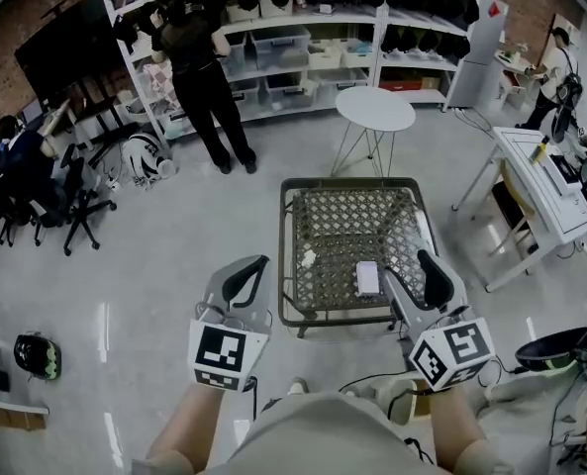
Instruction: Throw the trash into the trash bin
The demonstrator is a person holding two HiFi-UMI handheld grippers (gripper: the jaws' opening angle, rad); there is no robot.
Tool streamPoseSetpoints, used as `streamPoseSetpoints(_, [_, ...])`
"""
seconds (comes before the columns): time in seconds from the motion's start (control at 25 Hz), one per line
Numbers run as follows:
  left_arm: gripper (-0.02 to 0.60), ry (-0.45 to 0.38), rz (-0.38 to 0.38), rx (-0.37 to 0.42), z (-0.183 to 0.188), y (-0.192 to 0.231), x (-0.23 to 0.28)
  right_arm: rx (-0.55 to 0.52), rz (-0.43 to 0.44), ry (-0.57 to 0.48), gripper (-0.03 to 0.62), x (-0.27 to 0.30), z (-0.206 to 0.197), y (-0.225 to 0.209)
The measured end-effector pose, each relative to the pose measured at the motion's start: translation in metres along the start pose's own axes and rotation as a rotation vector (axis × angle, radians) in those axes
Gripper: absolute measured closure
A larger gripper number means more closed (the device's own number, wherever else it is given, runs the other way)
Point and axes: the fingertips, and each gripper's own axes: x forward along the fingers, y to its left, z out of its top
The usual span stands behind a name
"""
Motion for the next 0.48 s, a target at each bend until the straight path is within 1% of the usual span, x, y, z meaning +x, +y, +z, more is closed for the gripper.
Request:
streamPoseSetpoints(0.28, [0.578, 0.038, 0.010, -0.001, -0.013, -0.012, 0.034, 0.027, -0.022, 0.060, 0.313, 0.025, -0.034, -0.044])
streamPoseSetpoints(0.48, [0.578, 0.097, -0.009, -0.018, -0.038, -0.021, 0.068, 0.065, -0.058, 0.143, 0.295, 0.054, -0.081, -0.077])
